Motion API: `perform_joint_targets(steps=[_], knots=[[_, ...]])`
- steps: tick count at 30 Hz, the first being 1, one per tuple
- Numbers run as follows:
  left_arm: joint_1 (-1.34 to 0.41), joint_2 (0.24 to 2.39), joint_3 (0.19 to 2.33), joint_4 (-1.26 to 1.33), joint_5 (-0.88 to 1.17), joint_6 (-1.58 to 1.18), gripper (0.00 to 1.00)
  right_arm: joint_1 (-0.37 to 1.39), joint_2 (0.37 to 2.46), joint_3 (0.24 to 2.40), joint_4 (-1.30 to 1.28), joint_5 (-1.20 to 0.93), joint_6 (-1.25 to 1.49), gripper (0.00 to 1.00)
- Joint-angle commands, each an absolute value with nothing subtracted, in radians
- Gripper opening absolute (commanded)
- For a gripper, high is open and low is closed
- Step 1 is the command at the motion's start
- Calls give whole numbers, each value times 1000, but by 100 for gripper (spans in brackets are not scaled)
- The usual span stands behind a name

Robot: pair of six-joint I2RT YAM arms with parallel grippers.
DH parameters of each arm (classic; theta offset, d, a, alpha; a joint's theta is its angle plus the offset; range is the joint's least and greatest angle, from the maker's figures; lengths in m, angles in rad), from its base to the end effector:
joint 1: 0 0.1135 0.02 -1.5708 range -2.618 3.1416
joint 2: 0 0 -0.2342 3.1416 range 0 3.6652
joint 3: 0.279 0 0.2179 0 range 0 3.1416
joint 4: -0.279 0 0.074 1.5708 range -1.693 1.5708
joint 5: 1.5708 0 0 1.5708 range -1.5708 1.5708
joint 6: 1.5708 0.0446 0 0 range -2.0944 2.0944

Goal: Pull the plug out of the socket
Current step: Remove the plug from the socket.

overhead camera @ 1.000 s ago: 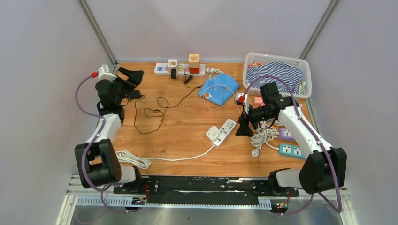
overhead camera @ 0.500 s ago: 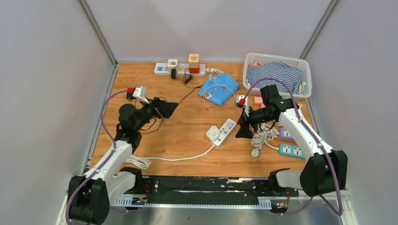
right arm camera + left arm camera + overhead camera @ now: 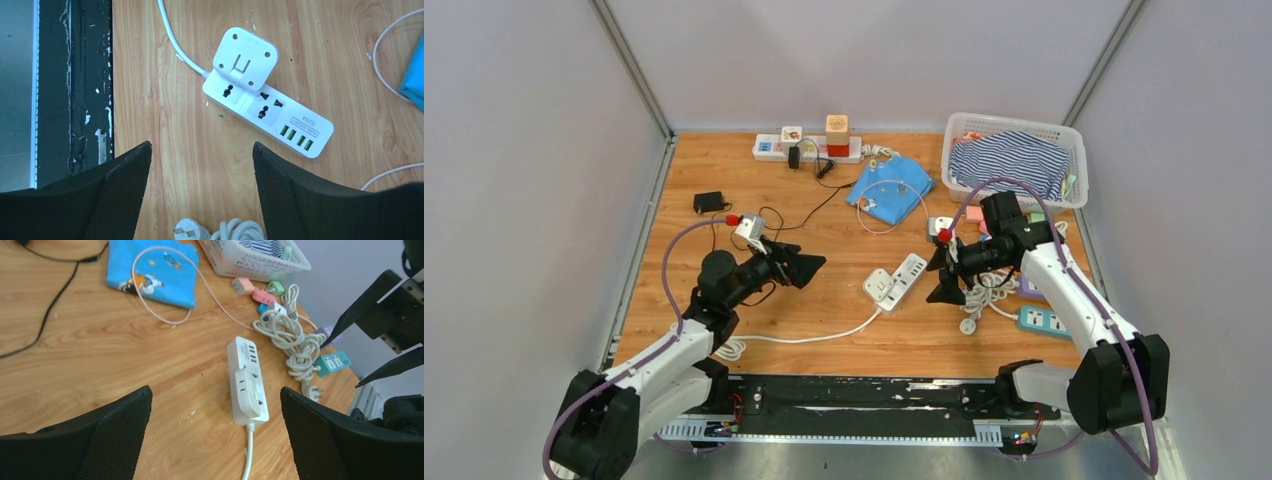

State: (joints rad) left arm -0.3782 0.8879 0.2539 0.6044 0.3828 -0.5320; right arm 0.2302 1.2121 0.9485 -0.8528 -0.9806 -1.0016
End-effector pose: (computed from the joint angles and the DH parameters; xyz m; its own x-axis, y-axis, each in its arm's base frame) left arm 0.1721 -0.0863 0.2160 -0.3735 -0.3579 -0.8558 0.5803 0.6297 -0.5166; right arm 0.1853 0.0815 0.2474 -0.0655 -0.4968 -0.8654 -0.9967 0.0745 0.0326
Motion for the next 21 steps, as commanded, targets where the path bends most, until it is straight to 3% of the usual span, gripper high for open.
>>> perform_joint_targets(steps=[1, 12, 21], knots=[[-407, 979, 230, 755, 404, -596, 100, 250, 1188, 925, -872, -1029, -1094, 75], [-569, 1328, 276, 982, 413, -694, 96, 251, 1204, 920, -877, -1024, -1109, 75], [-636, 1648, 311, 1319, 390, -819, 94, 250, 1210, 919, -877, -1022, -1112, 75]])
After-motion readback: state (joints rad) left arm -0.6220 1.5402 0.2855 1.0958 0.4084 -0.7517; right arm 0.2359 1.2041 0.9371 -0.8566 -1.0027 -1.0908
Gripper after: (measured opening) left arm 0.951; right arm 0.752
